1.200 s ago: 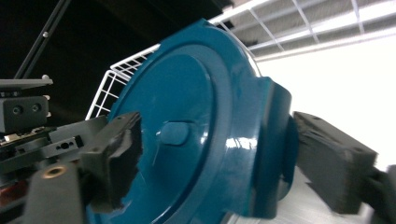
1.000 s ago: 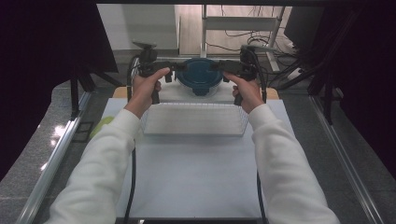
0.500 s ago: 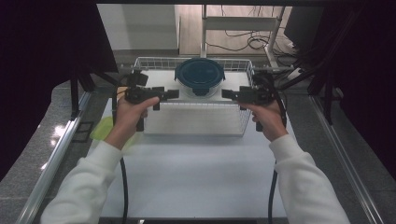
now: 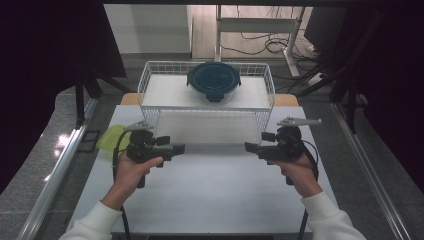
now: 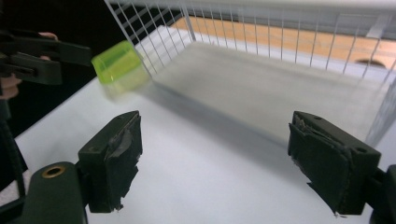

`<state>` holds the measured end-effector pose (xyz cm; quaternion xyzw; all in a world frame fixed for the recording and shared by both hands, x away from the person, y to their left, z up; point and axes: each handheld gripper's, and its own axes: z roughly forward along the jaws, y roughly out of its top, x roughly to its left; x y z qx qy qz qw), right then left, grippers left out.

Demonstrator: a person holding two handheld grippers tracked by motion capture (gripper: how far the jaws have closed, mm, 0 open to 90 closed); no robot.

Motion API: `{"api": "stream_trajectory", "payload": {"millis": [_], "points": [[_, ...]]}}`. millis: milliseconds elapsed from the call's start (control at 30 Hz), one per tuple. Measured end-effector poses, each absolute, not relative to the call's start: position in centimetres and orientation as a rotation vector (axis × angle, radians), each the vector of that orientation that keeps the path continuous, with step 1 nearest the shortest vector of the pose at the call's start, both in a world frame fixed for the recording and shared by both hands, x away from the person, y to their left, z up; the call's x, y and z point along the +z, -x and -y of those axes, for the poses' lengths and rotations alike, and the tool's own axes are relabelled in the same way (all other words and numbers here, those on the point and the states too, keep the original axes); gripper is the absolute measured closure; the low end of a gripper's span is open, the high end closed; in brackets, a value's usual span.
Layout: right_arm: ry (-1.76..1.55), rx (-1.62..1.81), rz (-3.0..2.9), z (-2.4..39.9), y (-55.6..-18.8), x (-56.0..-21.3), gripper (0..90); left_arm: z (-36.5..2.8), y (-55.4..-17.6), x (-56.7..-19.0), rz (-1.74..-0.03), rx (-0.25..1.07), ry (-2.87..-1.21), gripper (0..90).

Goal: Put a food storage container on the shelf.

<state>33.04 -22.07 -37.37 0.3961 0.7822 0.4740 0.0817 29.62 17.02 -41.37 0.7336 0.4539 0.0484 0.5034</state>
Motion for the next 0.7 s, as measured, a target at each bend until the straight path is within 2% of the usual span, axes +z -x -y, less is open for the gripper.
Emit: {"api": "stream_trajectory", "payload": {"millis": [167,467,700], "points": [[-1.168,1.381,-2.397,22.0,-30.8,-39.6,18.6,-17.2,-28.1,-43.4,-1.109,0.103,-1.817,23.6],[-1.199,1.297,-2.487,21.9,-28.3,-44.1,18.7,-16.9,-25.7,-46.0,-1.123,0.157,-1.924,23.8],[-1.185,1.256,-2.515,21.6,-27.6,-45.1,18.8,-17.0,-24.9,-47.1,-1.150,0.153,-1.954,24.1]]}}
